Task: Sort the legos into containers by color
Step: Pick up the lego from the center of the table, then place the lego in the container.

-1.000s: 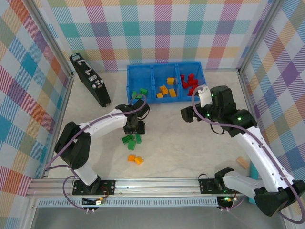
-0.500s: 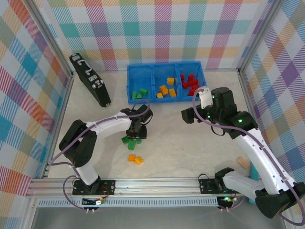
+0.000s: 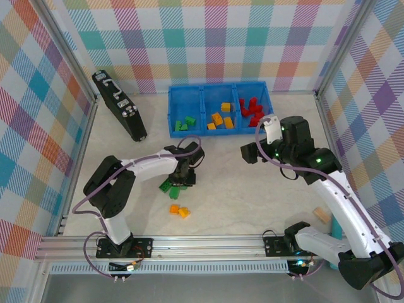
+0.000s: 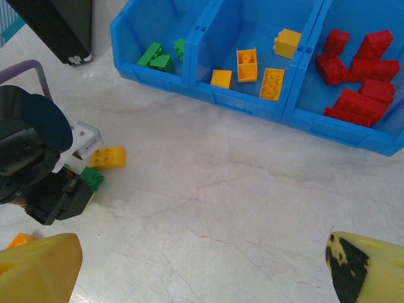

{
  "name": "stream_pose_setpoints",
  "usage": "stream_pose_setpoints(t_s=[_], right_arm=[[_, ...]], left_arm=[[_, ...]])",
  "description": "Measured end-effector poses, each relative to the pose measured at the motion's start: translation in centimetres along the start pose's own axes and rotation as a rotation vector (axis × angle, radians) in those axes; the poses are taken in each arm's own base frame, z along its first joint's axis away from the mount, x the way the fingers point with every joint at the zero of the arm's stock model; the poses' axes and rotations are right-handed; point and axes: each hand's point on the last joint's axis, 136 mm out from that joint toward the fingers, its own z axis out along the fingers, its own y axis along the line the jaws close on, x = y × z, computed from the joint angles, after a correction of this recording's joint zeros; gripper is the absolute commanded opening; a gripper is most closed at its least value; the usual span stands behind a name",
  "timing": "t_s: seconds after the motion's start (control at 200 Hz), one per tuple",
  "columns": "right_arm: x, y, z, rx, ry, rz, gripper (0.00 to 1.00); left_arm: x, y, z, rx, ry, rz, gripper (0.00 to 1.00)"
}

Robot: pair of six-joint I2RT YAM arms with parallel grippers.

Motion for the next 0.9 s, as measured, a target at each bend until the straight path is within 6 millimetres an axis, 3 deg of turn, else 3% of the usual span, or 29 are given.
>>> stream_pose_setpoints(t_s=[0.11, 0.215, 0.315, 0.42, 0.52, 0.65, 0.9], right_arm=[[0.1, -0.1, -0.1, 0.003, -0.001, 0.000, 0.99], [0.1, -0.1, -0.2, 0.004, -0.004, -0.001, 0.99], [0.4, -0.2, -0.2, 0.012, -0.007, -0.001, 0.99], [0.6, -0.4, -0.3, 0.023, -0.007, -0.001, 0.99], [0.6, -0.5, -0.4, 0.030, -0.012, -0.002, 0.99], [0.5, -0.8, -0.6, 0.047, -0.019, -0.003, 0.99], [0.5, -1.0, -0.6, 0.063, -0.019, 0.002, 0.99]], left_arm=[[-0.8, 0.0, -1.0, -0.015, -0.021, 0.018, 0.21], [-3.8, -1.0, -3.8, 0.002, -0.094, 0.038, 0.21], [-8.5, -2.4, -8.1, 0.049, -0.228, 0.058, 0.22], [-14.0, -2.5, -12.5, 0.077, -0.374, 0.054, 0.22], [-18.2, -1.7, -14.6, 0.068, -0.468, 0.045, 0.22], [-21.5, -0.5, -14.3, 0.028, -0.523, 0.045, 0.24], [-26.5, 0.6, -10.2, -0.021, -0.549, 0.028, 0.26]])
